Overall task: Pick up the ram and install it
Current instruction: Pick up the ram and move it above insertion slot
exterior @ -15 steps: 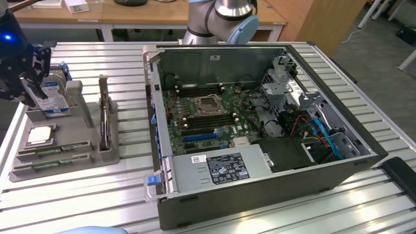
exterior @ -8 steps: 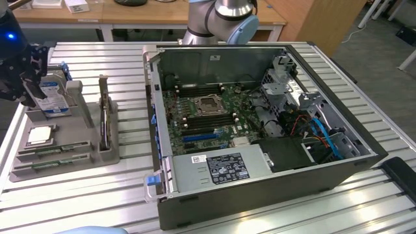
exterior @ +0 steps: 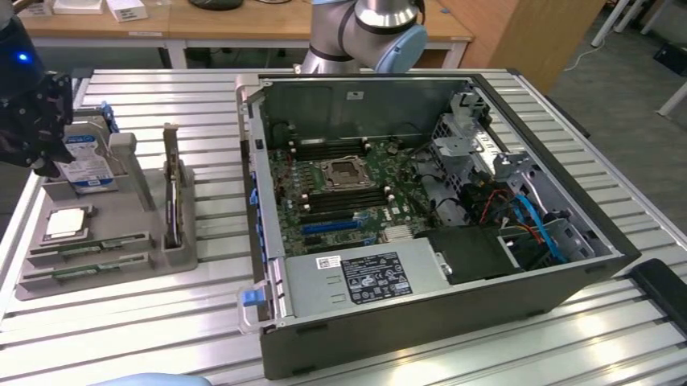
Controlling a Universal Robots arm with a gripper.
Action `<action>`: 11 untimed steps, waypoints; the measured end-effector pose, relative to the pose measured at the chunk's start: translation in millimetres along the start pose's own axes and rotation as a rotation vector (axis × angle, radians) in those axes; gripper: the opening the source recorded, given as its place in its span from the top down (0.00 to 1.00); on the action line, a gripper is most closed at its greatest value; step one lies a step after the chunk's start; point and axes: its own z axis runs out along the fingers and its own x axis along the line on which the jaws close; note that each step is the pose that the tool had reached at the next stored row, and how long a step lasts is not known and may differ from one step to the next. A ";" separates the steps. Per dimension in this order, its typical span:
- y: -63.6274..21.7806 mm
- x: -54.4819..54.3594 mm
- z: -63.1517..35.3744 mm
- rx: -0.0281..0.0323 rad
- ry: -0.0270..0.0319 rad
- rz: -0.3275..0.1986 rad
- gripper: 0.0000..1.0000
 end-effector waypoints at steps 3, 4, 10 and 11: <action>0.0 0.0 0.0 -0.0018 0.0028 -0.055 0.69; 0.0 0.0 0.0 -0.0023 0.0037 -0.073 0.69; 0.0 0.0 0.0 -0.0059 0.0092 -0.182 0.69; 0.0 0.0 0.0 -0.0064 0.0101 -0.200 0.69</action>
